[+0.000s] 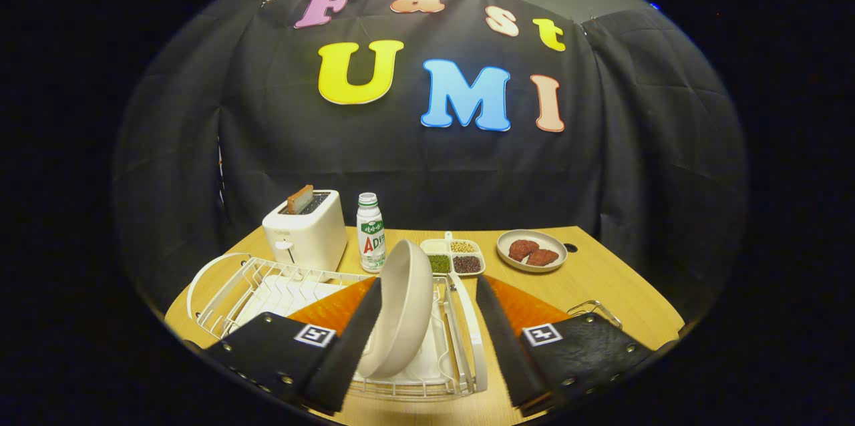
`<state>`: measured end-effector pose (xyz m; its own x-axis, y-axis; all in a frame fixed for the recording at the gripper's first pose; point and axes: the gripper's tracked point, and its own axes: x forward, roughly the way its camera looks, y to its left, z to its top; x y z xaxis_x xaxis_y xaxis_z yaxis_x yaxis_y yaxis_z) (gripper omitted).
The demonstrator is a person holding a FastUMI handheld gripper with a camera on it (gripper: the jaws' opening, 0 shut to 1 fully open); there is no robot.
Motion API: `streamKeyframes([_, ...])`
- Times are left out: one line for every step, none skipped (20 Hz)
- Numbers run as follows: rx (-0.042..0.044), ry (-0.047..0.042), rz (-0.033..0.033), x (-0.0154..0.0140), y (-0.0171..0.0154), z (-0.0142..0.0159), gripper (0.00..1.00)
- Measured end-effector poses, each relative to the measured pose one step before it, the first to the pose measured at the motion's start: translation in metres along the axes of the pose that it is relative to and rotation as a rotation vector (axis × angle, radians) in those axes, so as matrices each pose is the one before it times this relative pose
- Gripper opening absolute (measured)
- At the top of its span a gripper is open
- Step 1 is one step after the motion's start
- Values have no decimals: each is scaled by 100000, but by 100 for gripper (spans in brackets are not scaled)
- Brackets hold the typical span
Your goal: Take the plate from the dish rack, then take the spoon from the basket and place it into the plate.
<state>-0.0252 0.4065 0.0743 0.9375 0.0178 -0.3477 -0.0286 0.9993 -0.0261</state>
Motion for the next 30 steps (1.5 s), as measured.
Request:
streamKeyframes([-1196,2866,766,574,411,-375,65])
streamKeyframes([-2524,2643,-170,604,438,-502,60])
streamKeyframes([-2810,3379,-1511,470,99,-327,48])
streamKeyframes([-2217,-45,-2461,-527,-483,399,39])
streamKeyframes([-523,2044,-1135,391,23,48,31])
streamKeyframes([-1056,1551,-1035,29,266,-3,27])
streamKeyframes([-1238,618,-2401,-369,-120,432,27])
streamKeyframes([-1269,1459,-2084,230,-191,19,20])
streamKeyframes([-1094,380,-3666,-127,-489,430,20])
streamKeyframes([-1010,5,-2641,69,-297,322,11])
streamKeyframes([-740,-231,-1470,-50,-136,429,11])
streamKeyframes([-1103,-968,-590,-121,94,595,11])
streamKeyframes([-2029,-767,-1096,-16,34,540,11])
streamKeyframes([-2585,-791,-1319,-113,-47,669,11])
streamKeyframes([-2792,-347,-1610,18,16,232,11])
streamKeyframes([-4772,-1541,-4661,-303,-757,630,11])
streamKeyframes([-3977,-1140,-2085,-68,-294,460,11])
streamKeyframes([-1928,-780,-539,-164,-139,564,11])
streamKeyframes([-873,-794,6,-341,47,511,10])
streamKeyframes([-302,-440,130,-316,-74,169,10])
streamKeyframes([-550,-516,-767,-326,-190,152,10])
streamKeyframes([-450,-804,-454,-570,-177,303,10])
streamKeyframes([-243,-410,-646,-594,-213,319,10])
streamKeyframes([-91,-521,-607,-621,-249,151,10])
streamKeyframes([151,-291,-443,-619,-292,-11,10])
streamKeyframes([498,-410,-119,-719,-239,103,10])
streamKeyframes([822,-199,178,-651,-117,-158,10])
streamKeyframes([945,107,309,-719,-124,-179,10])
streamKeyframes([1004,187,387,-676,-134,-312,10])
streamKeyframes([629,318,158,-844,-114,-340,10])
